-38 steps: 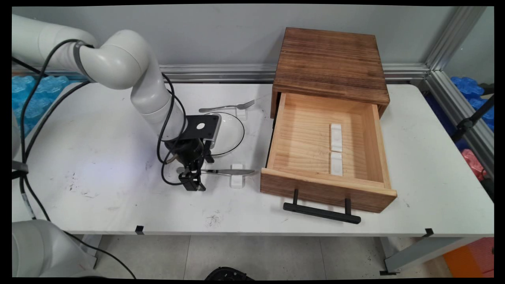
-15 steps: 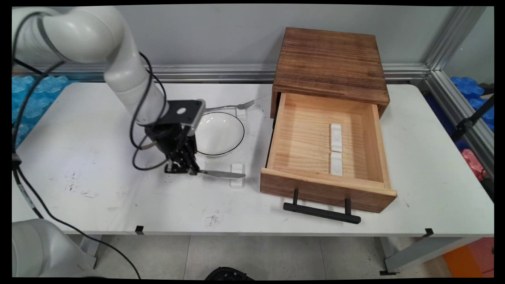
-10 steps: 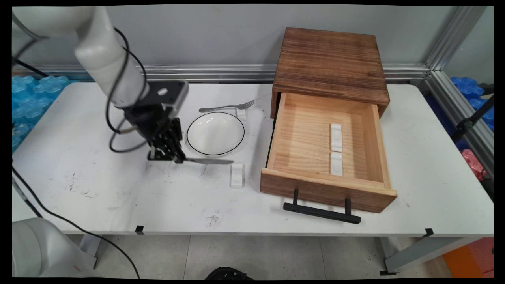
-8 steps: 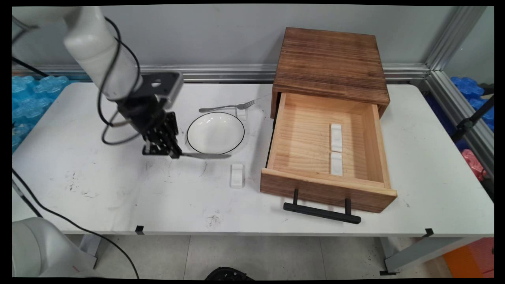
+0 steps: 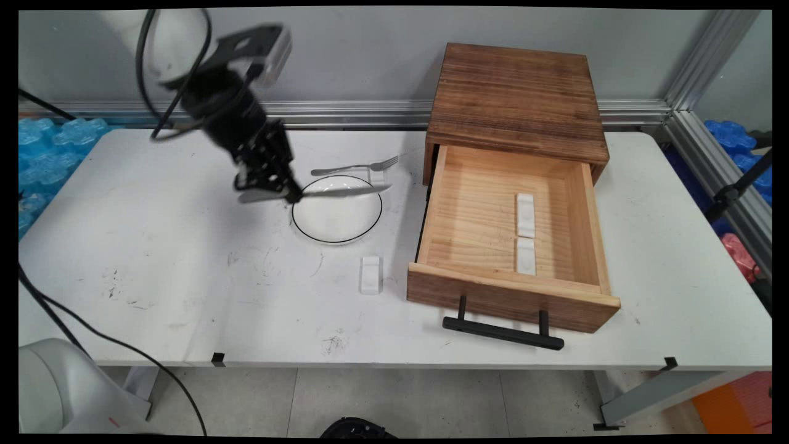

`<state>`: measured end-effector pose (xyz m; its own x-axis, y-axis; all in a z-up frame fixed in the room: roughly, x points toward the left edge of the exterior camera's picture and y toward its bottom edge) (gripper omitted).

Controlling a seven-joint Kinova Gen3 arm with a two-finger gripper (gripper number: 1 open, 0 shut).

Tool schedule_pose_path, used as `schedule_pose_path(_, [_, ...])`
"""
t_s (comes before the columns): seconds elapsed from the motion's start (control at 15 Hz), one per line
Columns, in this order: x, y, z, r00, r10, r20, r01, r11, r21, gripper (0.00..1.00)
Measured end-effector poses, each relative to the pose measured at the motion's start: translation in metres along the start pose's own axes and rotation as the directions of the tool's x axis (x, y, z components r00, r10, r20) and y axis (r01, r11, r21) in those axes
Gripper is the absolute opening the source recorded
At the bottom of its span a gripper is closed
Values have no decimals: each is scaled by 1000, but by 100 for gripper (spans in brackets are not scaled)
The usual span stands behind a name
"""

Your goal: Place the picked object into the drawer

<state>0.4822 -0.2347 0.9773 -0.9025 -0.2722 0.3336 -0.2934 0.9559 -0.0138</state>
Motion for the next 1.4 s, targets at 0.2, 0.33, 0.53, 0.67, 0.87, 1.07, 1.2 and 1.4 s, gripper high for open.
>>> schedule_pose_path(0.2, [49,-6,-11,999,12,-45,-11,1000,13,0])
schedule_pose_path(0.33, [89,-11,-10,997,19,-73,-18,1000,26,0])
schedule_pose_path(0.53, [130,-15,-1,995,26,-98,-22,999,41,0])
schedule_pose_path(0.67, [161,-19,10,993,29,-111,-24,998,51,0])
schedule_pose_path(0.87, [199,-23,31,993,35,-117,-27,998,63,0])
schedule_pose_path(1.07, [230,-26,58,993,43,-110,-36,997,67,0])
schedule_pose_path(1.2, [249,-27,84,995,49,-92,-43,997,65,0])
schedule_pose_path(1.4, [264,-28,118,997,53,-60,-50,997,60,0])
